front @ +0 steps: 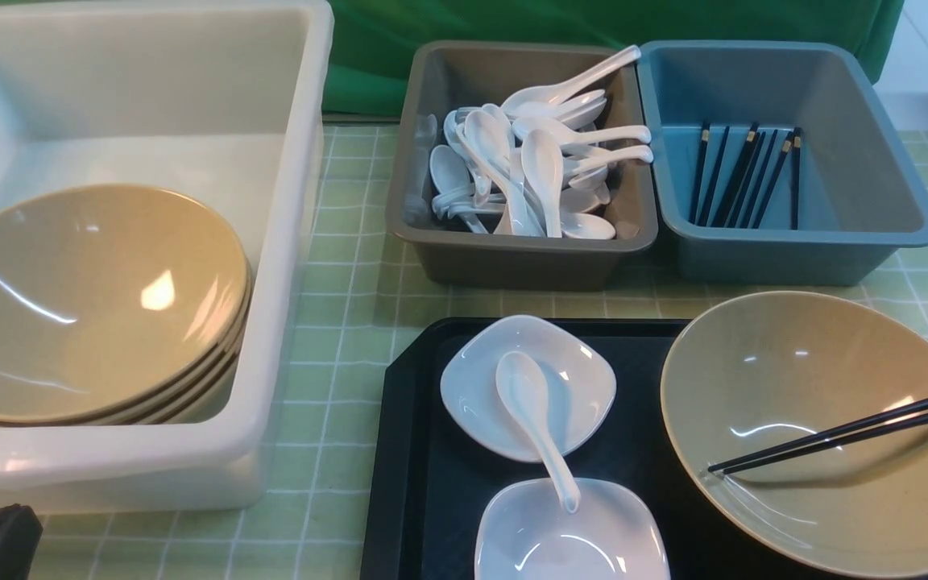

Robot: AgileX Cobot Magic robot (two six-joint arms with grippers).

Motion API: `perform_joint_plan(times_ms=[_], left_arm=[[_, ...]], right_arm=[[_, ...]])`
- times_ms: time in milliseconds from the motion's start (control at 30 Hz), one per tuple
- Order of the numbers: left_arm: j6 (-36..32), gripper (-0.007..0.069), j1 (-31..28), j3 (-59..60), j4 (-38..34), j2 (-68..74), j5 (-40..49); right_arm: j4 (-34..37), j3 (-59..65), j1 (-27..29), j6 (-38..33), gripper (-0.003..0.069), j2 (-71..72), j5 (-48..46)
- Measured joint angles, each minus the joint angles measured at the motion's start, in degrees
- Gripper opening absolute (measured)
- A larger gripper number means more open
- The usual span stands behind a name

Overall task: On green table put chopsticks spoon bowls plates into blue grey white boxes.
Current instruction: 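Move the grippers toward the tableware on the black tray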

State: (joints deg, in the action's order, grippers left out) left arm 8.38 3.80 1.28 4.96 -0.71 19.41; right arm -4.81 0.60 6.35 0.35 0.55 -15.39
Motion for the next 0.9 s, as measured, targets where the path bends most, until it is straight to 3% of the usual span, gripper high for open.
perform_joint_plan(times_ms=[233,533,900], left_arm=[[0.00,-0.0002,0.00,0.18,0.00,0.00,-0.91],[0.00,-0.0002,0.00,0.28,0.00,0.00,-13.68],[0.45,-0.0002,0.00,0.28,0.89,0.00,-17.71]], right_arm=[[0.00,0.13,0.00,0.00,0.0236,0.00,1.94],[0.00,0.98,0.00,0.00,0.0236,0.00,19.59],[0.00,0.98,0.00,2.30,0.0236,0.00,24.32]])
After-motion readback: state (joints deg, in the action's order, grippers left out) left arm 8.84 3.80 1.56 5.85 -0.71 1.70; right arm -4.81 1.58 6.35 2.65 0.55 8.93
